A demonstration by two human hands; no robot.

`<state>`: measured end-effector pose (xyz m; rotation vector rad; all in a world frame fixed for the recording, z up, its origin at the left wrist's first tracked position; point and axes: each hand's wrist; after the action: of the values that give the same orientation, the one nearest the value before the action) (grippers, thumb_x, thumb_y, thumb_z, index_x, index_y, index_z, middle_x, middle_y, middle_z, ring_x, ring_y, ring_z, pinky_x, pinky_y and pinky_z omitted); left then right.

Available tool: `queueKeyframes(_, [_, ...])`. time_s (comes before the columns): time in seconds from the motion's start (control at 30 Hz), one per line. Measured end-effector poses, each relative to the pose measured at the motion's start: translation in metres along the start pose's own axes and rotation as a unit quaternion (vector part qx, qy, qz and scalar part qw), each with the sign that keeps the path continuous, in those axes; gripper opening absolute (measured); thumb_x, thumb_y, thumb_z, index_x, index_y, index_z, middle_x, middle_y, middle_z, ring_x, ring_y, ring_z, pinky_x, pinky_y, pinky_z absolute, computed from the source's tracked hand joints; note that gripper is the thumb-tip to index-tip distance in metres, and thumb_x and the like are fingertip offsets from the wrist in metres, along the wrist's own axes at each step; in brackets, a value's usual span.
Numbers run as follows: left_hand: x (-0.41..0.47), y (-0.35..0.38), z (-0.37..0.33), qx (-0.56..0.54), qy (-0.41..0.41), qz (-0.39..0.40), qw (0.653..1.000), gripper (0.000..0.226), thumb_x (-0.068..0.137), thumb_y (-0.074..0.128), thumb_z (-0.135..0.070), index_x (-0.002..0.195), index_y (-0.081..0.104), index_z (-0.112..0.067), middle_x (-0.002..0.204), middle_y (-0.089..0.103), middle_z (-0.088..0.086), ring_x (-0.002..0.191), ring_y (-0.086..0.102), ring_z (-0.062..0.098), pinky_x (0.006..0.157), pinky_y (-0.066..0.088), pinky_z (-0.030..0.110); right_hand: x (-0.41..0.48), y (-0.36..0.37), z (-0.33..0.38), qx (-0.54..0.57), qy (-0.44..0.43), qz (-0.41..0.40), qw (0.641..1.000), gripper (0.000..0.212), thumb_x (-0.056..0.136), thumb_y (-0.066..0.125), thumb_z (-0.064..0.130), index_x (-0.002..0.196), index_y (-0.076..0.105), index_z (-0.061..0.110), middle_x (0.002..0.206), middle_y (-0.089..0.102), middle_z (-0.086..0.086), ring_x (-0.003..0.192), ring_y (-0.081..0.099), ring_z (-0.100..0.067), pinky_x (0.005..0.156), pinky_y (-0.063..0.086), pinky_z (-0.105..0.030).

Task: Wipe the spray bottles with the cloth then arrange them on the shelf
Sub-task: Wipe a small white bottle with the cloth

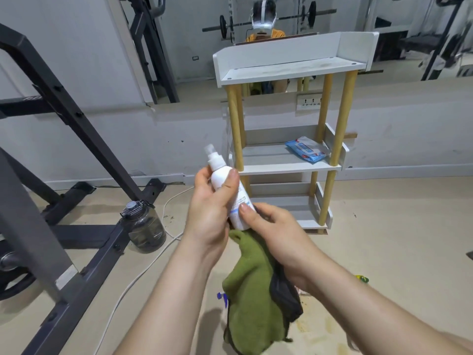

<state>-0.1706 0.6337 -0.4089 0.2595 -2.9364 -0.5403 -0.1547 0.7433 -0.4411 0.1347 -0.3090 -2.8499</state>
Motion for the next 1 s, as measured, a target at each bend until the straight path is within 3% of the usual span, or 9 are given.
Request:
queueKeyframes(0.1, [0.000, -0.015, -0.014, 0.079, 0.020, 0.044, 0.996, 0.031, 0.082, 0.072, -0.006, 0.103, 0.052, -0.017, 0.081, 0.059, -0.004, 0.076, 0.060, 0.007, 0.069, 0.051, 0.022, 0.003, -0.018, 0.014, 0.013, -0.024, -0.032, 0.999, 0.017, 0.088, 0.070, 0.018, 0.104, 0.073, 0.010, 0.088, 0.074, -0.010, 0.074, 0.063, -0.018, 0.062, 0.051, -0.024])
queueKeyframes(0.2, [-0.001, -0.027, -0.025, 0.174, 0.019, 0.036, 0.984, 0.045, 0.061, 0.087, -0.005, 0.089, 0.053, -0.018, 0.076, 0.060, -0.002, 0.071, 0.064, 0.011, 0.067, 0.057, 0.033, 0.005, -0.030, 0.018, 0.011, -0.037, -0.066, 0.997, 0.027, 0.080, 0.076, 0.009, 0.107, 0.073, 0.008, 0.091, 0.075, -0.008, 0.073, 0.065, -0.015, 0.067, 0.053, -0.025])
queueKeyframes(0.3, [-0.003, -0.030, -0.030, 0.151, 0.011, 0.009, 0.988, 0.043, 0.051, 0.083, -0.013, 0.083, 0.055, -0.015, 0.072, 0.063, 0.002, 0.068, 0.067, 0.016, 0.060, 0.057, 0.031, 0.005, -0.030, 0.017, 0.010, -0.061, -0.080, 0.995, 0.031, 0.080, 0.076, 0.004, 0.110, 0.072, 0.010, 0.102, 0.075, -0.008, 0.080, 0.066, -0.014, 0.076, 0.052, -0.029])
queueKeyframes(0.47, [-0.009, -0.018, -0.022, 0.026, -0.006, -0.016, 1.000, 0.038, 0.058, 0.078, -0.019, 0.083, 0.049, -0.017, 0.067, 0.069, -0.004, 0.060, 0.068, 0.011, 0.059, 0.057, 0.028, 0.002, -0.028, 0.022, -0.040, -0.133, -0.016, 0.990, 0.030, 0.088, 0.070, 0.008, 0.116, 0.067, 0.019, 0.106, 0.072, 0.000, 0.095, 0.065, -0.011, 0.088, 0.054, -0.027])
queueKeyframes(0.6, [-0.002, -0.024, -0.025, 0.129, -0.016, -0.027, 0.991, 0.045, 0.051, 0.081, -0.037, 0.081, 0.054, -0.019, 0.074, 0.072, 0.000, 0.066, 0.069, 0.019, 0.054, 0.050, 0.024, 0.006, -0.028, 0.027, -0.060, -0.169, -0.059, 0.982, 0.028, 0.089, 0.069, 0.009, 0.107, 0.067, 0.030, 0.107, 0.074, 0.010, 0.102, 0.065, -0.004, 0.101, 0.051, -0.032])
queueKeyframes(0.7, [0.000, -0.023, -0.025, 0.205, -0.025, 0.004, 0.979, 0.041, 0.055, 0.081, -0.038, 0.091, 0.072, -0.020, 0.075, 0.074, 0.002, 0.060, 0.068, 0.021, 0.053, 0.052, 0.023, 0.010, -0.026, 0.025, -0.111, -0.190, -0.143, 0.965, 0.032, 0.088, 0.072, 0.013, 0.118, 0.070, 0.023, 0.112, 0.073, 0.012, 0.106, 0.066, 0.000, 0.102, 0.051, -0.035])
queueKeyframes(0.8, [-0.003, -0.023, -0.023, 0.270, -0.073, 0.105, 0.954, 0.026, 0.073, 0.078, -0.029, 0.099, 0.077, -0.024, 0.075, 0.073, 0.008, 0.055, 0.061, 0.018, 0.053, 0.048, 0.025, 0.009, -0.028, 0.021, -0.155, -0.209, -0.204, 0.944, 0.031, 0.088, 0.072, 0.014, 0.118, 0.072, 0.018, 0.106, 0.072, 0.015, 0.097, 0.066, 0.006, 0.096, 0.053, -0.032])
queueKeyframes(0.9, [-0.011, -0.020, -0.013, 0.312, -0.093, 0.167, 0.931, 0.012, 0.095, 0.061, -0.027, 0.100, 0.071, -0.026, 0.071, 0.065, 0.001, 0.055, 0.055, 0.014, 0.051, 0.042, 0.022, 0.003, -0.025, 0.018, -0.144, -0.232, -0.196, 0.942, 0.031, 0.084, 0.076, 0.010, 0.114, 0.074, 0.018, 0.107, 0.074, 0.012, 0.098, 0.067, 0.006, 0.095, 0.054, -0.025])
queueKeyframes(1.0, [-0.016, -0.015, 0.004, 0.373, -0.008, 0.166, 0.913, 0.011, 0.099, 0.048, -0.041, 0.094, 0.055, -0.035, 0.070, 0.056, -0.010, 0.056, 0.050, 0.008, 0.051, 0.040, 0.022, -0.002, -0.021, 0.020, -0.192, -0.255, -0.170, 0.932, 0.026, 0.089, 0.072, 0.017, 0.114, 0.074, 0.021, 0.109, 0.073, 0.014, 0.103, 0.065, 0.007, 0.094, 0.049, -0.017])
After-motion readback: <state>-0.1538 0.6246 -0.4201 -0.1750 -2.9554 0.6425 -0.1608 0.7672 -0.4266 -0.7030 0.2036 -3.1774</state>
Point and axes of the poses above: each hand's wrist, its own x-axis towards the middle knuckle, its own y-axis out of the palm, z = x × y
